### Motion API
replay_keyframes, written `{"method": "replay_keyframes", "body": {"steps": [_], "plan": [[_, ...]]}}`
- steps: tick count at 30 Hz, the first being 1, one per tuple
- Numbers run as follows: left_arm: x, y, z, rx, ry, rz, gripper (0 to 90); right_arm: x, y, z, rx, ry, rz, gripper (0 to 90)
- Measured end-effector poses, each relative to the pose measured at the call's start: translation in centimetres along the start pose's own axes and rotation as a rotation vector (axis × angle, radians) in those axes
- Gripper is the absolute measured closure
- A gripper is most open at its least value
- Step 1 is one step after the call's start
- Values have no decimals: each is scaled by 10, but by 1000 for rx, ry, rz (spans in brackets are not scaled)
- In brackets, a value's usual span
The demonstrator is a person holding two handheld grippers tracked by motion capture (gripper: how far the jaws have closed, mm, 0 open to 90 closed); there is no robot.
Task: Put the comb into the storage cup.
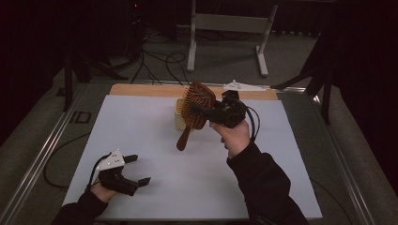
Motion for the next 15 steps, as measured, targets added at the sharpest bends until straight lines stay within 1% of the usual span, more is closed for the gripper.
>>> {"method": "replay_keyframes", "body": {"steps": [3,6,11,15], "plan": [[-3,-2,0,-1,3,3,0,4,-2,-1,-4,-5,-5,516],[-5,-3,-1,-4,2,4,0,7,-3,-4,-9,-2,-9,517],[-8,-5,-2,-4,13,7,0,13,-4,-9,-14,4,-19,517],[-9,-5,-2,-10,10,-1,0,20,-6,-14,-25,4,-31,517]]}}
Point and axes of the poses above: each handheld gripper's, and its own axes: y roughly forward along the jaws, x roughly out of its top, z roughly to its left, the point moved 10 cm from there along y, roughly forward along the jaws, and after that the axes turned 8 degrees about x, right-handed, at the moved point
